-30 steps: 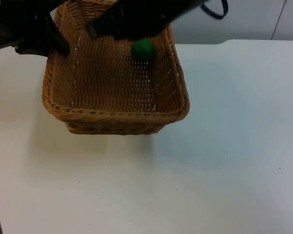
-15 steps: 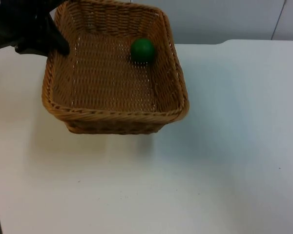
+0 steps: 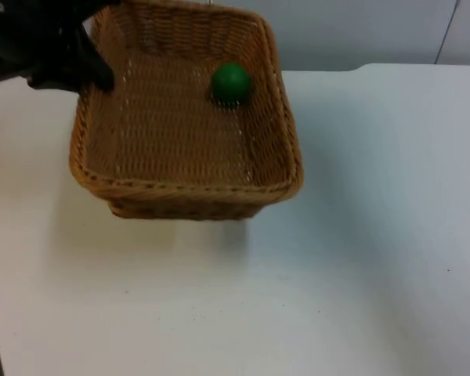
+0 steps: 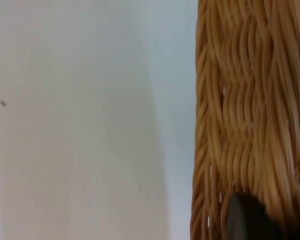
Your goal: Pick up the basket with the left hand and place the ball into the basket with the right hand.
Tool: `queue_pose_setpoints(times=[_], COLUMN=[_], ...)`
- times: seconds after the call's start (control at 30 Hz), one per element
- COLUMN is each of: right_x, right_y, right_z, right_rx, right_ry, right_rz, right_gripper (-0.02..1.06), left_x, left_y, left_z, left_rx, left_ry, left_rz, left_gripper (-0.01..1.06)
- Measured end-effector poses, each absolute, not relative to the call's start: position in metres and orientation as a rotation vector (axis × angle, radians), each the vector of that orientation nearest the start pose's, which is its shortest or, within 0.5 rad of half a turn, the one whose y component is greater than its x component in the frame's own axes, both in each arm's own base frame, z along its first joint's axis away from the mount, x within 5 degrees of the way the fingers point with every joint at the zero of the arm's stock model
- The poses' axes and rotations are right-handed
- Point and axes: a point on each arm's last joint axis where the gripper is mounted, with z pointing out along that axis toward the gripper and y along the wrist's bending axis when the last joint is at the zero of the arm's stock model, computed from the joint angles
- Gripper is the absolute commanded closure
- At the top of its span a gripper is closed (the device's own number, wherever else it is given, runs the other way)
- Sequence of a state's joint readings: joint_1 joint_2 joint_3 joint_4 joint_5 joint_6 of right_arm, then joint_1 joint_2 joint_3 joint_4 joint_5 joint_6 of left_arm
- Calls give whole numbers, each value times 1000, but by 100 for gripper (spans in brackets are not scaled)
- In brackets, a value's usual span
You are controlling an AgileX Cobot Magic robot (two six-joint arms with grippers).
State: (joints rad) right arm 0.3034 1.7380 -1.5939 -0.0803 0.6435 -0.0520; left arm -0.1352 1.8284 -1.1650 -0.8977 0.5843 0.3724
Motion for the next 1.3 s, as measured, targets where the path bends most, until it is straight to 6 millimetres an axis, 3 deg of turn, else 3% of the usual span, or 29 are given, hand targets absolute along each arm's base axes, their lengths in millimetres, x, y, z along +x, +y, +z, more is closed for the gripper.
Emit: queue_pose_setpoints(times=[0.2, 0.67, 0.9, 1.0, 1.03, 1.1, 1.17, 1.3], right_x=[390, 390, 390, 390, 390, 390, 390, 390], right_y=[118, 118, 118, 118, 118, 118, 118, 118], right_z=[345, 345, 345, 345, 345, 345, 345, 346], right_rx=[-449, -457, -457, -457, -457, -457, -456, -455], right_ry=[2210, 2208, 2208, 2208, 2208, 2208, 2207, 2198], right_rz=[46, 43, 43, 43, 43, 43, 43, 44], right_gripper=[105, 105, 105, 105, 105, 105, 105, 105], left_x=[373, 378, 382, 383, 383, 383, 384, 384], left_y=[-97, -103, -106, -105, -105, -106, -106, -106], left_z=[178, 123, 117, 117, 117, 116, 116, 116], left_rx=[-195, -163, -183, -170, -150, -147, -154, -160], left_ry=[2610, 2716, 2682, 2674, 2667, 2662, 2661, 2656], left_rz=[-865, -858, -895, -889, -885, -888, -892, -895], left_gripper=[105, 105, 104, 89, 89, 73, 49, 38])
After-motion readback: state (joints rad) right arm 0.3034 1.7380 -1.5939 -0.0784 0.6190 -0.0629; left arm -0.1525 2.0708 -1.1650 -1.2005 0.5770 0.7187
